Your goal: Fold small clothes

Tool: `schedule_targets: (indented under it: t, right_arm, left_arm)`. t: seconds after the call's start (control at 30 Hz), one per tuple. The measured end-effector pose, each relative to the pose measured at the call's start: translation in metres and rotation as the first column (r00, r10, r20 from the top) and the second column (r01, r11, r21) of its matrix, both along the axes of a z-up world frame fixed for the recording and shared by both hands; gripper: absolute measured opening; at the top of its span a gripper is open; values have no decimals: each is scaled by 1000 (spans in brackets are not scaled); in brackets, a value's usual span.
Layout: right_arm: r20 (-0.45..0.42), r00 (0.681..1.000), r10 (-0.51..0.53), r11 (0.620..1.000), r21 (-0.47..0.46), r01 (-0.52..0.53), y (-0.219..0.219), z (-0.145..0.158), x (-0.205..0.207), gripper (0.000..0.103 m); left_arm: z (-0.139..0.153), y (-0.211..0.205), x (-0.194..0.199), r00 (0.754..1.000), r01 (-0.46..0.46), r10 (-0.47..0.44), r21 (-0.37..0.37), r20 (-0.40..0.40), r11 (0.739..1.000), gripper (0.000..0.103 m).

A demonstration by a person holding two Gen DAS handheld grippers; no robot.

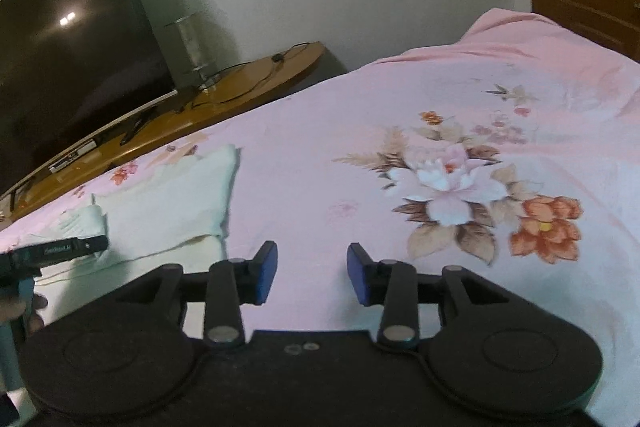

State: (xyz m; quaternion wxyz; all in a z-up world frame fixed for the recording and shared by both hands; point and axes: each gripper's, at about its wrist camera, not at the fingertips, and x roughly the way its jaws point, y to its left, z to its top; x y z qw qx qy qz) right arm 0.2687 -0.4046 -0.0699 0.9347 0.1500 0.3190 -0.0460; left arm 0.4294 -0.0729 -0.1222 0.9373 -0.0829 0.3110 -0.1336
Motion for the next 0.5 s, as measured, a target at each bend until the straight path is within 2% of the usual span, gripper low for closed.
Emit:
schedule_targets:
  t: [0.1, 0.17, 0.23, 0.3, 0.4, 0.5]
  right_arm:
    - [23, 998, 60, 994, 90, -61, 20, -2, 20, 41]
    - [37, 992, 125, 987, 101, -128, 49, -3, 39, 41]
    - [45, 973, 225, 972, 63, -228, 89, -4, 59, 40]
    - [51, 940, 337, 941, -3, -337, 130, -7, 76, 40]
    - [38, 876, 481, 871, -135, -473, 187, -13, 98, 38]
    - [15, 834, 552, 806, -266, -528, 222, -21, 116, 38]
  left_arm:
    - [7, 46, -34, 990, -138, 138, 3, -5, 990, 52]
    - [1, 81, -53, 975, -219, 219, 18, -31, 976, 52]
    - [-6, 112, -59, 954, -293, 294, 29, -64, 956, 52]
    - [-15, 135, -57, 940, -326, 326, 18, -103, 945, 52]
    - [-24, 151, -56, 933, -338, 338, 24, -125, 941, 52]
    - [-33, 167, -53, 920, -374, 368, -18, -135, 927, 52]
